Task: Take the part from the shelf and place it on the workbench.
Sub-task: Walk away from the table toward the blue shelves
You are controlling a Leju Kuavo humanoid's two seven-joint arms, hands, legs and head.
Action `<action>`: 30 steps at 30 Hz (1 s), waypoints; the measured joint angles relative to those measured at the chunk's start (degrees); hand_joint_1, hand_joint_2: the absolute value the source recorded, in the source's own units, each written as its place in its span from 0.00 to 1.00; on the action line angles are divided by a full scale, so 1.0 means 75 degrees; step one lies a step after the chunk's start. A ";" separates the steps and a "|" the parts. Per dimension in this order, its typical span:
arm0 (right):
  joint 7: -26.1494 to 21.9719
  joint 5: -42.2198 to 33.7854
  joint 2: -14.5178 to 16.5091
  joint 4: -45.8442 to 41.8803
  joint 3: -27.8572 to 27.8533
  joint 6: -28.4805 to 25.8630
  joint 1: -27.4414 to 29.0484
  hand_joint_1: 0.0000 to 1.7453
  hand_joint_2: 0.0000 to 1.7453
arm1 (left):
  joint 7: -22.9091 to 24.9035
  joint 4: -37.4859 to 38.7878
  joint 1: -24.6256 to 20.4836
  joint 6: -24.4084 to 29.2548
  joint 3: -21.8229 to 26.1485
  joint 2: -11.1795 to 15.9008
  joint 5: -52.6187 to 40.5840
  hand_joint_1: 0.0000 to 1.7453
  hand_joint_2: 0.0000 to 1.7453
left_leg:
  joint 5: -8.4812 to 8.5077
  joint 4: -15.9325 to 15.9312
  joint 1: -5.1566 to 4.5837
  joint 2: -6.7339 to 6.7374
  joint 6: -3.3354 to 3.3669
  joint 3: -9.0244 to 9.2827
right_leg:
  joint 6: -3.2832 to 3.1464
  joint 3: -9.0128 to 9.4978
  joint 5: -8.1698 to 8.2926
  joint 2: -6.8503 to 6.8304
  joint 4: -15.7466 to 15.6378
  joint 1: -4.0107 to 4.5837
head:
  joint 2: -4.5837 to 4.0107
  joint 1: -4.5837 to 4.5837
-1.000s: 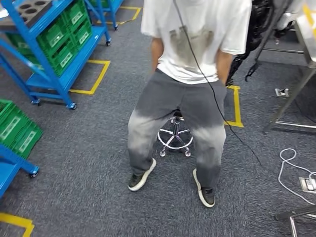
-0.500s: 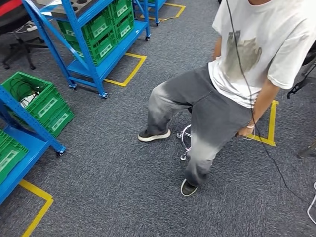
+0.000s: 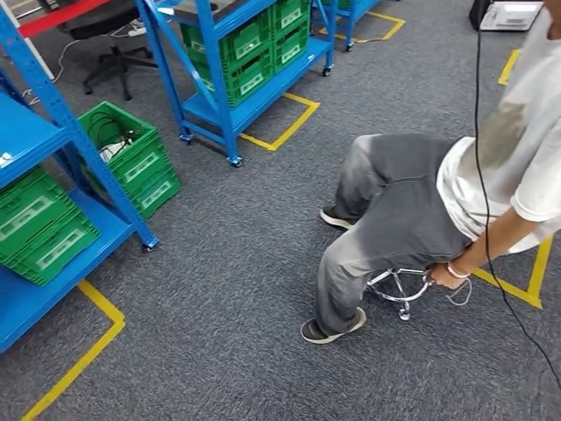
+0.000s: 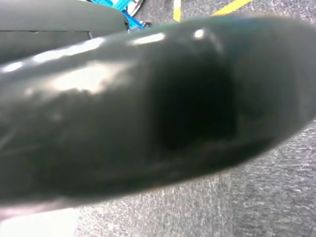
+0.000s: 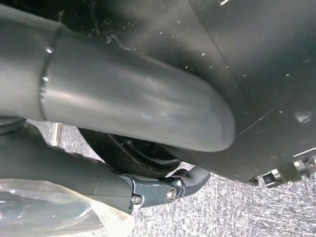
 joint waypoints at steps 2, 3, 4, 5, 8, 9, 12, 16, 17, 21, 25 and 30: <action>-0.0021 -0.0028 0.0012 0.0004 -0.0071 -0.0034 0.0003 0.00 0.00 | 0.0009 0.0000 0.0045 0.0015 -0.0066 -0.0009 -0.0023 0.00 0.00 | 0.0022 -0.0103 0.0055 -0.0156 0.0047 0.0054 | 0.0067 -0.0008 -0.0137 0.0225 0.0145 -0.0002 | 0.0000 0.0017; -0.0038 -0.0036 0.0017 0.0006 -0.0100 -0.0047 -0.0004 0.00 0.00 | 0.0013 0.0000 0.0044 0.0021 -0.0091 -0.0017 -0.0034 0.00 0.00 | 0.0035 -0.0151 0.0093 -0.0233 0.0073 0.0083 | 0.0102 -0.0145 -0.0289 0.0451 0.0443 -0.0012 | 0.0000 0.0035; -0.0057 -0.0058 0.0023 0.0007 -0.0131 -0.0062 -0.0018 0.00 0.00 | 0.0019 0.0000 0.0033 0.0025 -0.0119 -0.0030 -0.0061 0.00 0.00 | 0.0034 -0.0171 0.0114 -0.0308 0.0095 0.0094 | 0.0131 -0.0397 -0.0488 0.0704 0.0901 -0.0035 | 0.0000 0.0052; -0.0068 -0.0094 0.0028 0.0009 -0.0164 -0.0082 -0.0042 0.00 0.00 | 0.0029 0.0000 0.0014 0.0027 -0.0157 -0.0045 -0.0111 0.00 0.00 | 0.0024 -0.0172 0.0125 -0.0390 0.0115 0.0100 | 0.0155 -0.0705 -0.0691 0.0850 0.1451 -0.0049 | 0.0000 0.0066; -0.0060 -0.0291 0.0041 0.0025 -0.0291 -0.0181 -0.0084 0.00 0.00 | 0.0068 0.0000 -0.0008 0.0023 -0.0325 -0.0113 -0.0344 0.00 0.00 | -0.0015 -0.0168 0.0150 -0.0723 0.0102 0.0152 | 0.0212 -0.1242 -0.0628 0.0935 0.2164 -0.0073 | 0.0000 0.0065; -0.0060 -0.0382 0.0055 0.0033 -0.0345 -0.0217 -0.0078 0.00 0.00 | 0.0093 0.0000 -0.0006 0.0012 -0.0386 -0.0145 -0.0427 0.00 0.00 | -0.0030 -0.0163 0.0163 -0.0849 0.0079 0.0185 | 0.0226 -0.1164 -0.0305 0.0976 0.1843 -0.0091 | 0.0000 0.0065; -0.0140 -0.0664 0.0137 0.0104 -0.0549 -0.0307 -0.0046 0.00 0.00 | 0.0299 0.0000 -0.0013 -0.0041 -0.0594 -0.0247 -0.0710 0.00 0.00 | -0.0073 -0.0088 0.0182 -0.1178 -0.0037 0.0189 | 0.0257 -0.0726 0.0417 0.1525 0.0567 -0.0180 | 0.0000 0.0080; -0.0243 -0.0845 0.0204 0.0176 -0.0789 -0.0385 -0.0058 0.00 0.00 | 0.0776 0.0000 -0.0082 -0.0323 -0.0835 -0.0406 -0.0853 0.00 0.00 | -0.0018 -0.0023 0.0206 -0.1453 -0.0206 0.0037 | 0.0114 -0.0540 0.0380 0.1581 0.0290 -0.0190 | 0.0000 0.0077; -0.0242 -0.0844 0.0207 0.0192 -0.0826 -0.0388 -0.0067 0.00 0.00 | 0.0935 0.0000 -0.0160 -0.0568 -0.0856 -0.0444 -0.0826 0.00 0.00 | -0.0073 0.0078 0.0195 -0.1317 -0.0242 -0.0013 | 0.0080 -0.0509 0.0387 0.1464 0.0272 -0.0196 | 0.0000 0.0055; -0.0199 -0.0750 0.0195 0.0232 -0.0905 -0.0356 -0.0072 0.00 0.00 | 0.1572 -0.0003 -0.0825 -0.1469 -0.0947 -0.0549 -0.0753 0.00 0.00 | -0.0766 0.1675 0.0187 -0.0519 -0.0354 -0.0771 | -0.0045 -0.0422 0.0344 0.0883 0.0233 -0.0165 | 0.0000 -0.0034; -0.0170 -0.0653 0.0160 0.0235 -0.0929 -0.0277 -0.0069 0.00 0.00 | 0.1843 -0.0003 -0.1431 -0.1839 -0.1006 -0.0587 -0.0735 0.00 0.00 | -0.0204 0.1441 0.0167 -0.0372 -0.0232 -0.0696 | -0.0079 -0.0290 0.0239 0.0459 0.0232 -0.0091 | 0.0000 -0.0036; -0.0220 -0.0373 0.0063 0.0229 -0.0948 0.0051 -0.0073 0.00 0.00 | 0.2194 -0.0006 -0.2098 -0.2362 -0.0984 -0.0441 -0.0512 0.00 0.00 | 0.0138 0.0134 -0.0065 0.0140 0.0172 -0.0180 | -0.0008 -0.0248 0.0141 0.0078 0.0189 0.0012 | 0.0000 -0.0037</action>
